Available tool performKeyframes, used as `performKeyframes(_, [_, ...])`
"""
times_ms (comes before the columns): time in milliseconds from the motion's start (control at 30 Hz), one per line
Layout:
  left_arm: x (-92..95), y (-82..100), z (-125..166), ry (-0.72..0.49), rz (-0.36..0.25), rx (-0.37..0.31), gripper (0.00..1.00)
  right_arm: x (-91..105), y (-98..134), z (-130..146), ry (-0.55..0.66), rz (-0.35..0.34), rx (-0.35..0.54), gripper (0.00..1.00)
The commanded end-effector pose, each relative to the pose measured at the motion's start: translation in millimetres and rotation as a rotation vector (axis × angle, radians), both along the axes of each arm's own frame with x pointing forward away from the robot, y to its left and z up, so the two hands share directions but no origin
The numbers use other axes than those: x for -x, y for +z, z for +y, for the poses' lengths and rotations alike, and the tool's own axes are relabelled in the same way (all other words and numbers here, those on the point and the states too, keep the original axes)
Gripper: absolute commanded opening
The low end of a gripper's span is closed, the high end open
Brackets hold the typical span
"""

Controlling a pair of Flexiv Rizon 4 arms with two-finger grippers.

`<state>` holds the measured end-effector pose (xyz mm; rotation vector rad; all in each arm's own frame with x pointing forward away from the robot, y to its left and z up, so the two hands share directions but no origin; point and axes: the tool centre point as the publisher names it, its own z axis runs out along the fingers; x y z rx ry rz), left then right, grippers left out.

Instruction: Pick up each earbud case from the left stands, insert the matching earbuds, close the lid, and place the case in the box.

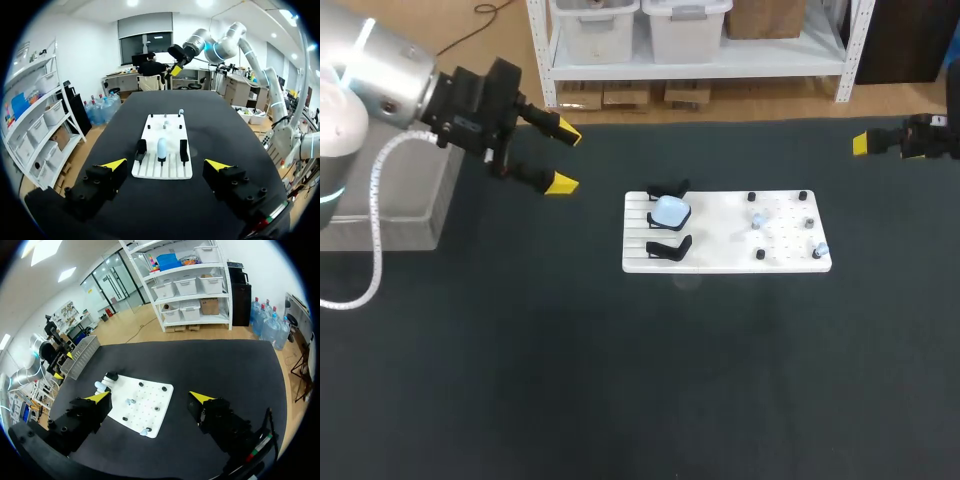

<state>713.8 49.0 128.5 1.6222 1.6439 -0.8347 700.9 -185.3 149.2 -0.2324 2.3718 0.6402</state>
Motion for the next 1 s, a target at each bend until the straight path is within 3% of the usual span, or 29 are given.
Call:
performKeyframes(33, [-1.3,-8.5,-6,0.008,-0.003,0.016,1.0,0.2,0,0,0.0,0.0,0.0,1.0])
performKeyframes(500, [-6.3,-22.7,-16,-0.025,0.009,0.054,1.0,0.2,0,0,0.0,0.0,0.0,1.0])
performKeyframes(1000, [-6.7,-41.1,-37,-0.135,-0.01,0.097,0.7,0.2,0,0,0.0,0.0,0.0,1.0])
